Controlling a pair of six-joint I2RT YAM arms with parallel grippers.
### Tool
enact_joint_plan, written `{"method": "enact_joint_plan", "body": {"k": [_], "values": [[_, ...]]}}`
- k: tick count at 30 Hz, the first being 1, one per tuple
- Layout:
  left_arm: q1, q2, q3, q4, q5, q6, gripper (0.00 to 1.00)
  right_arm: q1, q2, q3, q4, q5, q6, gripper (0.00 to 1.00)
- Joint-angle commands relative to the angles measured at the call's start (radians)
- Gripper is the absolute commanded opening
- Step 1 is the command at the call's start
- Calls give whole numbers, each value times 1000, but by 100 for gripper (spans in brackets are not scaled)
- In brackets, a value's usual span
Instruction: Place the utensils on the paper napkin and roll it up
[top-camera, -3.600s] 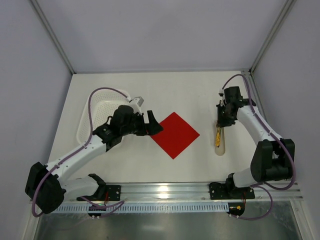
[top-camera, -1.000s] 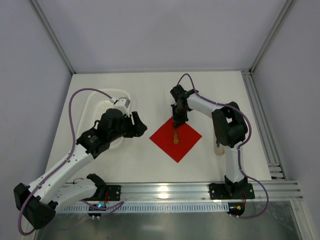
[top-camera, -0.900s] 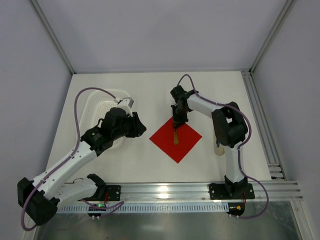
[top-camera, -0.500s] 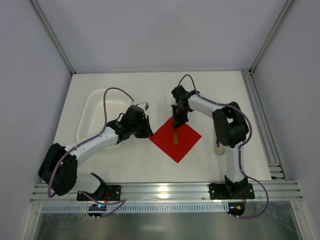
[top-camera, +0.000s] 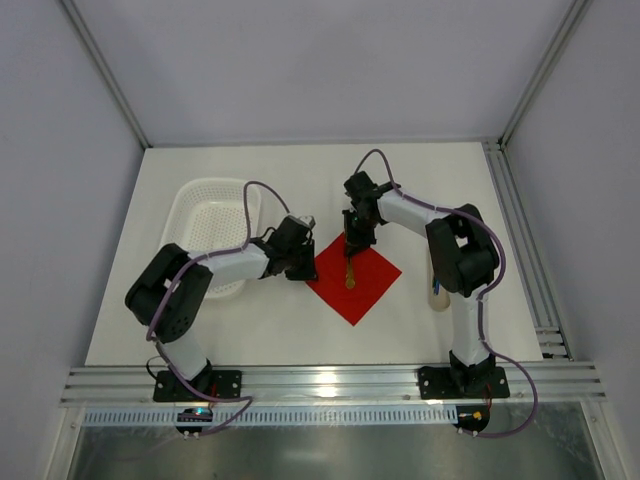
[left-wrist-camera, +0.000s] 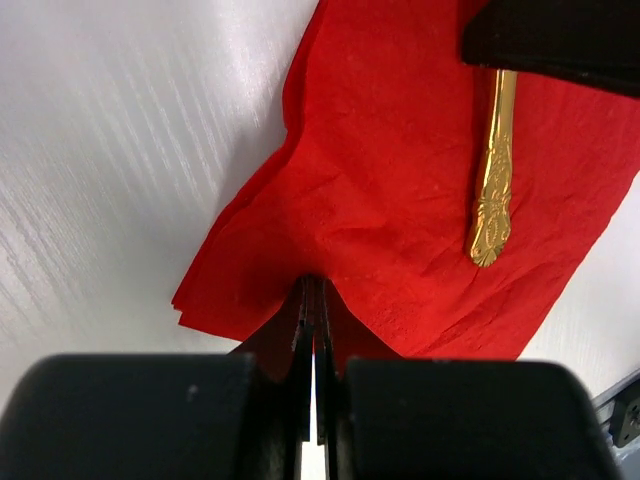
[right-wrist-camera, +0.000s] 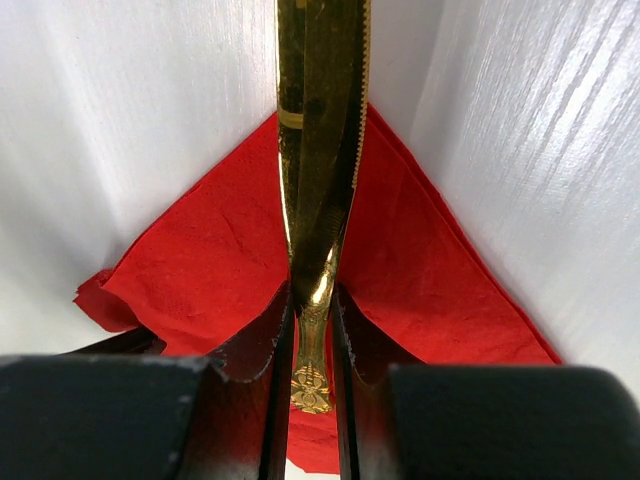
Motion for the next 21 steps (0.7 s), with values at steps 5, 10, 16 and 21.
{"method": "enact_joint_plan", "body": {"k": [5,10,16,21], "values": [[-3,60,30,43,-33,-6,0,4,-43,-41,21,-12,-31,4],[-3,57,31,22,-42,-9,0,4,-52,-47,21,-7,-31,4],[-3,45,37,-15,-76,-6,0,4,-66,-41,11,-10,-29,4],[-3,48,31,-38,-79,-9,0,4,-67,-41,6,-12,-32,4]]}}
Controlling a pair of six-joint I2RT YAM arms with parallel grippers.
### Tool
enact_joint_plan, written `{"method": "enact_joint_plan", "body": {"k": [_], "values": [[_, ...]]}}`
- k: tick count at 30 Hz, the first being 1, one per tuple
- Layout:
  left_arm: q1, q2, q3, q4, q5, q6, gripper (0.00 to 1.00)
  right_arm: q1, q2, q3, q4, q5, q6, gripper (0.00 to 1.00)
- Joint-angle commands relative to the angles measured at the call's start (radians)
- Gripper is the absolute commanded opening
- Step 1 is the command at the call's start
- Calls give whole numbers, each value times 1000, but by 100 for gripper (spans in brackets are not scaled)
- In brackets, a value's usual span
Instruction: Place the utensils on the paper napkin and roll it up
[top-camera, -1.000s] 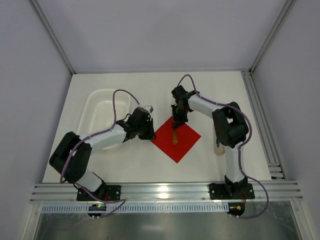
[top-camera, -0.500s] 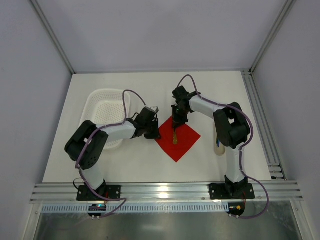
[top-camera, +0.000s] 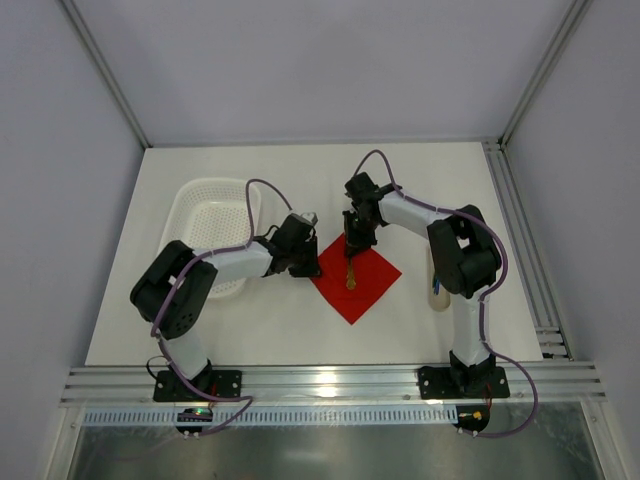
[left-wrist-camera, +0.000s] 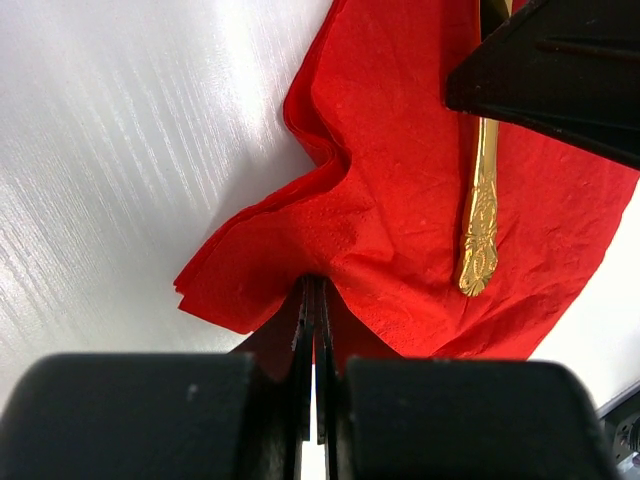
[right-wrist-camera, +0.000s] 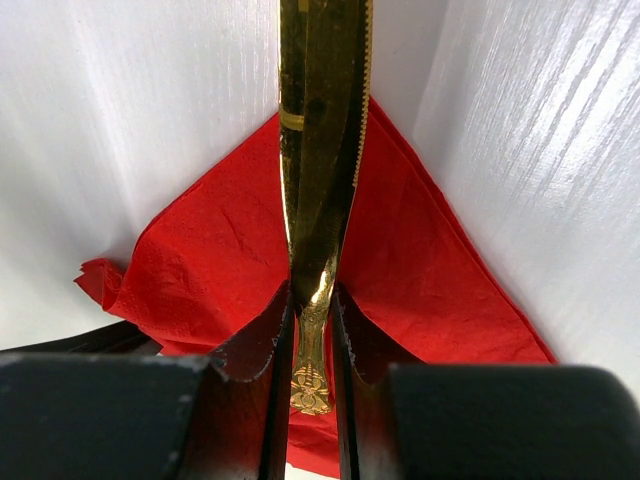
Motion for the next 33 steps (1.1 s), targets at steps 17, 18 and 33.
{"method": "enact_joint_plan", "body": {"k": [17,18,33], "values": [[-3,-27,103,-52,37,-32,26,1,-20,-20,12,2,24,4],[-3,-18,108,-52,37,-29,25,2,-20,-19,7,5,29,4],[-3,6,104,-30,51,-11,28,2,-33,-6,-23,38,59,15]]}}
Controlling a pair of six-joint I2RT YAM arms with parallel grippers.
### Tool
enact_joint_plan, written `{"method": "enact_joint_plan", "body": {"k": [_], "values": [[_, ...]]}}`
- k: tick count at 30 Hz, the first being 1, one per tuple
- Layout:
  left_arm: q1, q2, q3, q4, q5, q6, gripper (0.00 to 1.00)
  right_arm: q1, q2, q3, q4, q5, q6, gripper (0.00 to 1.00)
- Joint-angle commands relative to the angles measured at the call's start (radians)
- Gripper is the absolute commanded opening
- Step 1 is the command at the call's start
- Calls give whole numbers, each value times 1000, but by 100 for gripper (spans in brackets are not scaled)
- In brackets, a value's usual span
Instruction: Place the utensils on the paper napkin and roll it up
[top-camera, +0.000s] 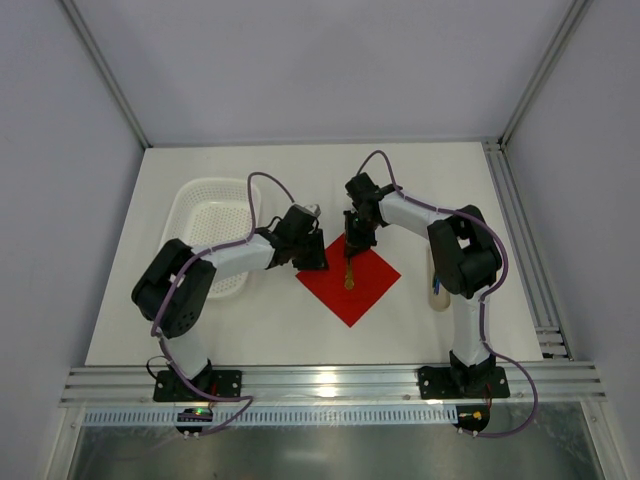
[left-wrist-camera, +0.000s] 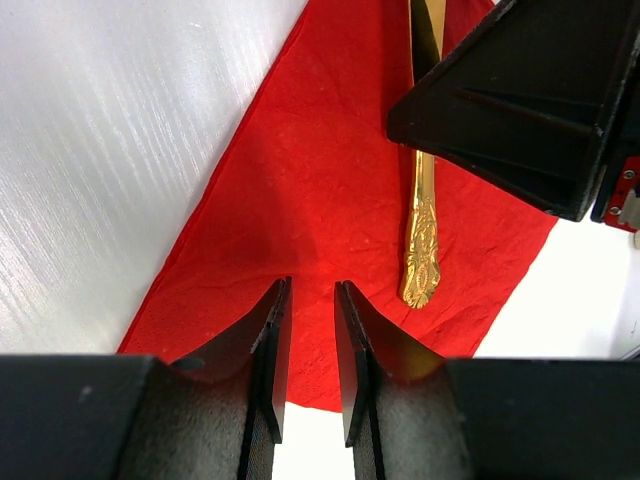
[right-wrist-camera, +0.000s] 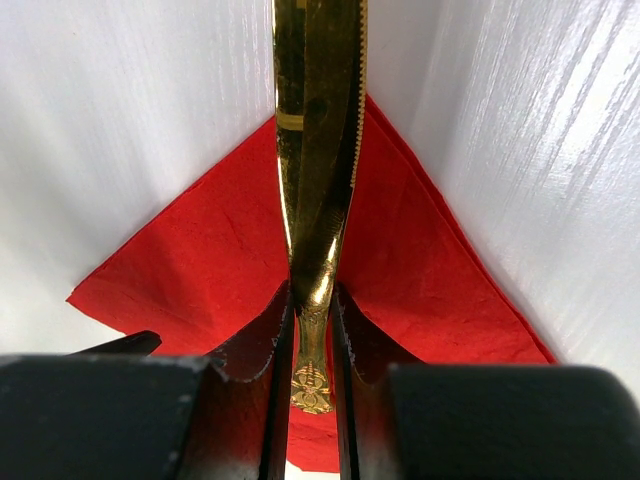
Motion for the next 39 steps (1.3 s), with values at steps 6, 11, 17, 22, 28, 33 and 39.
{"method": "enact_joint_plan", "body": {"k": [6,11,17,22,28,33,39], "values": [[-2,31,20,31,12,19,27,2,-38,18,-44,33,4,22],[-2,37,24,15,-14,31,27,2,-45,29,-55,36,-4,24],[-1,59,29,8,-27,34,27,4,-45,8,-50,35,-16,17],[-1,56,21,5,-36,34,27,4,-55,-3,-53,38,-22,14],[-2,-23,29,17,18,22,31,-8,-146,29,-119,56,-30,27],[-2,-177,87,-38,56,36,40,-123,-323,-24,-190,124,-82,28],[-1,-371,60,-91,127,57,55,-367,-515,-247,-159,171,-139,28]]}}
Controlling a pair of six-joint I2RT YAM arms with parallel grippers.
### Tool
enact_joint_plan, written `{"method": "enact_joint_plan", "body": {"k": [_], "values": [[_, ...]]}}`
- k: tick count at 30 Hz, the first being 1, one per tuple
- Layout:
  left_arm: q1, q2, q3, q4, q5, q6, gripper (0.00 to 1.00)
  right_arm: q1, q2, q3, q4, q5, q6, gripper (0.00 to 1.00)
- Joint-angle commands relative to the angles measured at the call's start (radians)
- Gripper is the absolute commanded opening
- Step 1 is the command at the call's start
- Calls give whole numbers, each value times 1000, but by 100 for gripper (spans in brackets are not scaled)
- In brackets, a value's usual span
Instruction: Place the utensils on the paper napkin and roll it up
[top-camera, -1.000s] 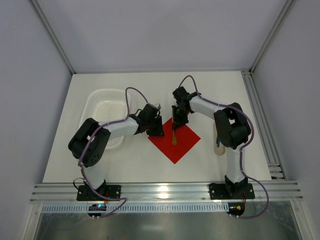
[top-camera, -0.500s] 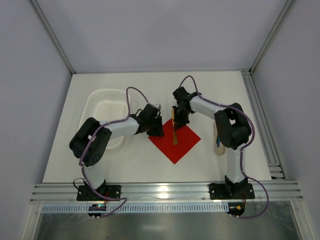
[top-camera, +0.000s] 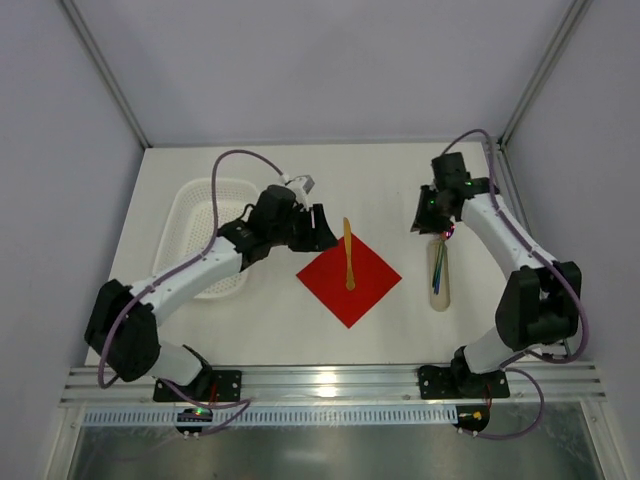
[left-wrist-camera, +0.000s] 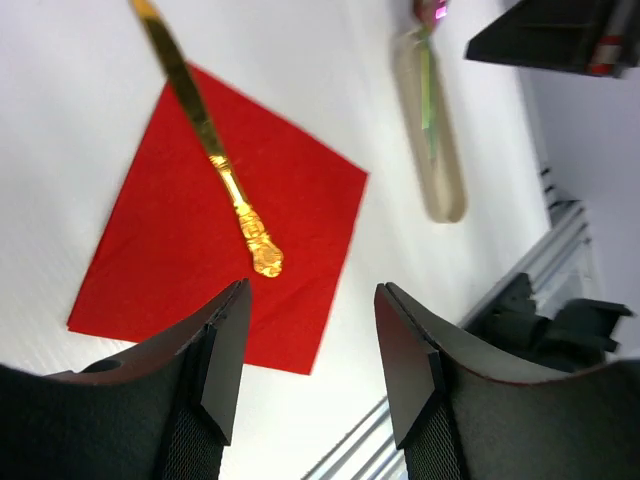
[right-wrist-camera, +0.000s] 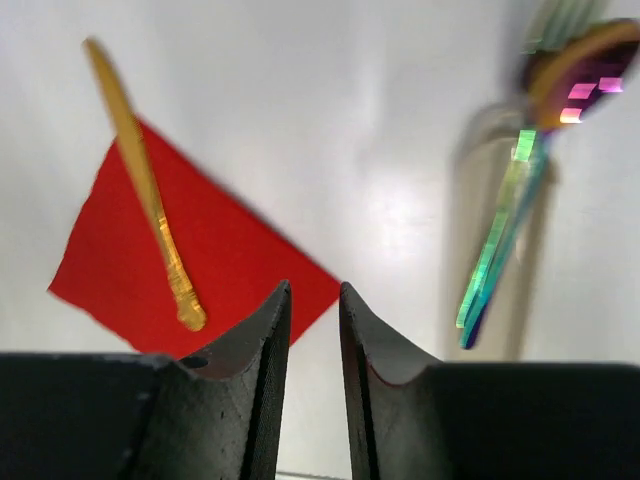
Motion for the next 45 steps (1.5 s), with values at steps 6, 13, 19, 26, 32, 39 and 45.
{"method": "enact_joint_plan", "body": {"k": [6,13,19,26,32,39,45], "values": [[-2,-310,-96,-60,109,23,61,-244,-68,-206,68,27,-120,28],[-1,-501,-183,-136,81,48,65,-292,1,-236,107,66,-153,27],[-2,-598,-234,-156,23,49,68,-293,29,-238,133,58,-152,22],[-1,-598,-230,-160,35,42,68,-293,64,-247,159,31,-149,19],[-1,-591,-233,-151,40,42,68,-293,84,-256,176,56,-147,19],[-1,-589,-237,-142,40,41,68,-293,110,-267,188,66,-149,15],[-1,-588,-236,-140,35,42,68,-293,121,-272,203,60,-150,13]]}}
